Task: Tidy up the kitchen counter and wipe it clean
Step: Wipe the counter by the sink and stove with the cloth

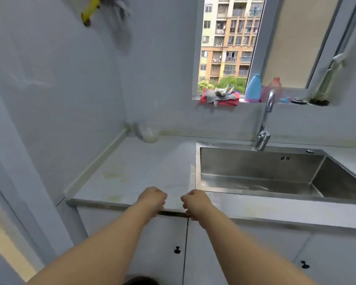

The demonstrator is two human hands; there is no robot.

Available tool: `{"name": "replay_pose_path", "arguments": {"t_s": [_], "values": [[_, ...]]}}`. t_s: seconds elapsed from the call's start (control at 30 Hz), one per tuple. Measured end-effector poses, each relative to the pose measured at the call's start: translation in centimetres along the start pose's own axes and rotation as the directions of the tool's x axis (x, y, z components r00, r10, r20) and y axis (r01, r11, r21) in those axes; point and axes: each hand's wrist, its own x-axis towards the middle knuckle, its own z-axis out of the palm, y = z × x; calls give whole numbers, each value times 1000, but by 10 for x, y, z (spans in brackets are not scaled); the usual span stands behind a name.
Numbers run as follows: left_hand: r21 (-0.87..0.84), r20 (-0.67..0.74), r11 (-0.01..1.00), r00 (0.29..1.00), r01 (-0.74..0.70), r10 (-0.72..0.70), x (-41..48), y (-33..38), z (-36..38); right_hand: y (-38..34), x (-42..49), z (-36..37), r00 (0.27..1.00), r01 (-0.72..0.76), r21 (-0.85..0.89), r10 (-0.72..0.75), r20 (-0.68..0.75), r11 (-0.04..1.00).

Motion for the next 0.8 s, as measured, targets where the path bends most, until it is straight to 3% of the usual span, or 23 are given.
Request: {"name": "replay_pose_path", "arguments": {"t_s": [0.4, 0.8], "values": [[32, 42, 970, 970, -241, 239, 9, 121, 30, -59, 18, -108, 979, 120, -5, -119, -164, 993], [57, 63, 924, 925, -377, 374, 142, 240, 72, -112, 156, -192, 949, 154, -13, -151, -275, 988]]}}
